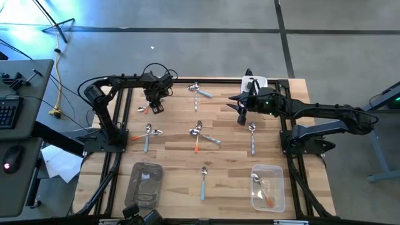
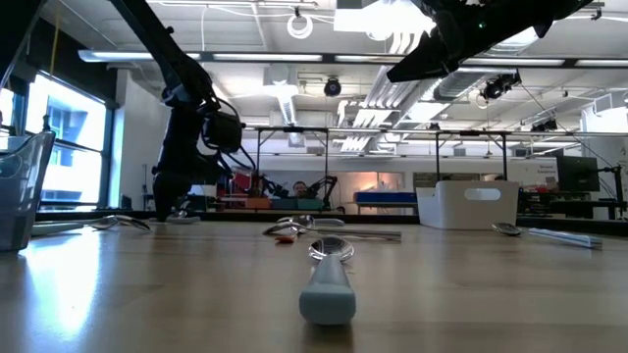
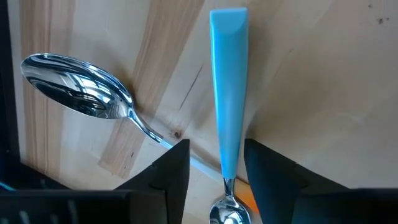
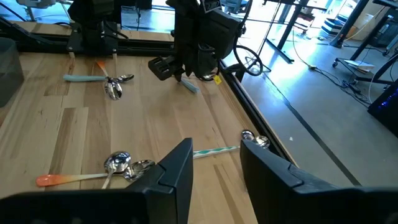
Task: Sort silverware by color (type)
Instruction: Put the light blue spoon into the black bin
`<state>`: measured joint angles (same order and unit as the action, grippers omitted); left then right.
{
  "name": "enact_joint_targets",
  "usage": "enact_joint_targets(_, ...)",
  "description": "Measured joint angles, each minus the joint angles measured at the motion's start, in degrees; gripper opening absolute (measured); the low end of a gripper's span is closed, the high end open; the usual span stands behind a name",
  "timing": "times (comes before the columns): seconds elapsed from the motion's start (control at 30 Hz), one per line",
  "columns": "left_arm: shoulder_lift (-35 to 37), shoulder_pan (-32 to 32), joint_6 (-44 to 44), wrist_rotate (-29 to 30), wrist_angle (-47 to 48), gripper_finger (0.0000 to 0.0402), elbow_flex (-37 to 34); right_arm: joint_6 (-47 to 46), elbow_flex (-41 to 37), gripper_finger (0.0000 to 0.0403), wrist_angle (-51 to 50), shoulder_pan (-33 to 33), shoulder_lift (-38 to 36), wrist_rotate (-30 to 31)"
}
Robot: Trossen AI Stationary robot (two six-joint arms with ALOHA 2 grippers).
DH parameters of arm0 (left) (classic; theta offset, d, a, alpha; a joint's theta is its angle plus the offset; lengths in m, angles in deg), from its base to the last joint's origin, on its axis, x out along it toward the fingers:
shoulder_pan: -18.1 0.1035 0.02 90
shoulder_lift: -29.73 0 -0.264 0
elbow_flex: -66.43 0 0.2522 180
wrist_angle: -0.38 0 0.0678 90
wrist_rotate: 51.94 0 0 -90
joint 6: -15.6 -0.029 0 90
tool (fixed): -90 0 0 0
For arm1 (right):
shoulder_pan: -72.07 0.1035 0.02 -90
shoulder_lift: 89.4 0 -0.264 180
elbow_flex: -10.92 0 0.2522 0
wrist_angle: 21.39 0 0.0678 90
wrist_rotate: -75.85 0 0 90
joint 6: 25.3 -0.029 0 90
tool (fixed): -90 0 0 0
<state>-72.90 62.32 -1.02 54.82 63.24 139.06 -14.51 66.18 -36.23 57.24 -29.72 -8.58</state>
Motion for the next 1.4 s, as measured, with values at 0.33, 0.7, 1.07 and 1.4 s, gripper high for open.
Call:
enact_joint_targets(0.33,0.0,0.0,-1.6,0.0,0.6,0.0055,0.0,0.0,0.0,0.0119,0.0,0.0,0.0,0.0)
enact_joint_targets(0.7,0.0,0.0,-2.6,1.6,2.7,0.0010,0.5,0.2,0.0,0.0119,0.0,0.0,0.0,0.0)
enact_joint_targets(1.07,4.3,-2.4,1.3,-1.8,3.3,0.0007,1.5,0.2,0.0,0.0119,-0.6,0.0,0.0,0.0)
enact_joint_targets(1.4,4.3,-6.4,3.8,-3.3,-5.6,0.0142,1.5,0.2,0.0,0.0119,-0.6,0.0,0.0,0.0)
